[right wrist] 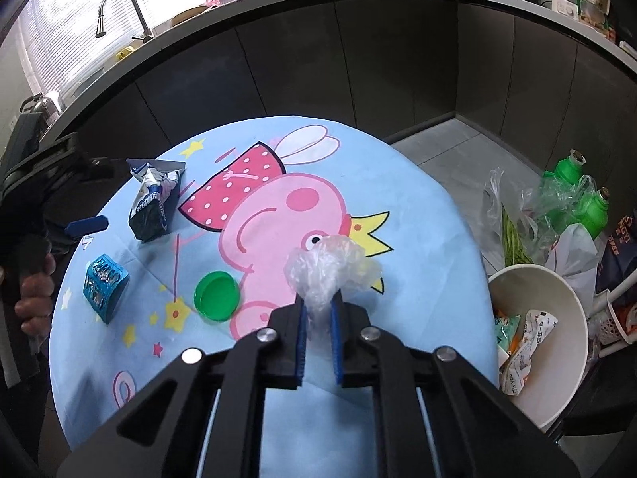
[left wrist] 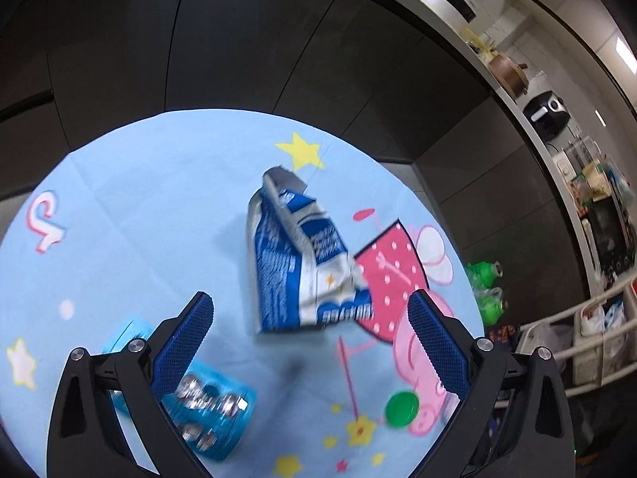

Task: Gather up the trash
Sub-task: 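Grasp the blue-white bag with the left gripper while the right grasps the clear plastic bag, then carry the blue-white bag and clear plastic bag over the white bin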

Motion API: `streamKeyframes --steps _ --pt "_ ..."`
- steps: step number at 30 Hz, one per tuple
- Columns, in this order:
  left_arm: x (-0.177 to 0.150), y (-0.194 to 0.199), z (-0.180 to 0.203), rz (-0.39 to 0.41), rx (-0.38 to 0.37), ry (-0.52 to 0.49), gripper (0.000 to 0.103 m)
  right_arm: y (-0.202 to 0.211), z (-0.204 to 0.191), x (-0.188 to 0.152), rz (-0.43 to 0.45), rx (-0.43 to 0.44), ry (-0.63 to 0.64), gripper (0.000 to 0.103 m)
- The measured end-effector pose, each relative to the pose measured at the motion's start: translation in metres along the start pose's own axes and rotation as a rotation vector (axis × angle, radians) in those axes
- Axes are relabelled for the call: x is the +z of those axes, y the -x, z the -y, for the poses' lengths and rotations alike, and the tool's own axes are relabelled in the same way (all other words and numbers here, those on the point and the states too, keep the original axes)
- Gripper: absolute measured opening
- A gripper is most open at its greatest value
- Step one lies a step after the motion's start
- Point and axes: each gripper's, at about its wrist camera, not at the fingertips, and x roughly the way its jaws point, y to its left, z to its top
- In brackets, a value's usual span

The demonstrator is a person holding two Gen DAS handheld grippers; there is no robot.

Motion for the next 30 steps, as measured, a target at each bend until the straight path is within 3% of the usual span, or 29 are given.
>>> streamKeyframes --steps 4,6,10,12,15,18,30 --pt "0.010 -0.026 0.000 -0.030 0.045 0.021 0.092 0.005 0.004 -0.003 0.003 -0.002 -0.007 0.012" --pt "0.010 -0.033 -0.005 -0.054 0.041 0.036 0.071 0.006 0.005 -0.005 0.000 0.002 -0.009 0.012" --pt "0.004 -0.024 -0.007 -0.054 -0.003 0.025 0.055 0.010 0.003 -0.007 0.007 0.012 -0.014 0.012" --pt "0.001 -0.016 -0.003 -0.051 -0.012 -0.004 0.038 0.014 0.000 -0.008 0.014 0.017 -0.012 0.012" --pt "-0.005 -0.005 0.004 -0.045 0.002 -0.053 0.025 0.023 -0.005 -0.009 0.029 0.035 -0.010 0.012" --pt "-0.015 0.010 0.010 -0.026 0.002 -0.081 0.021 0.036 -0.010 -0.011 0.049 0.046 -0.001 0.012" --pt "-0.089 0.106 0.070 0.121 0.043 -0.304 0.020 0.096 -0.005 -0.029 0.129 0.078 -0.020 0.012"
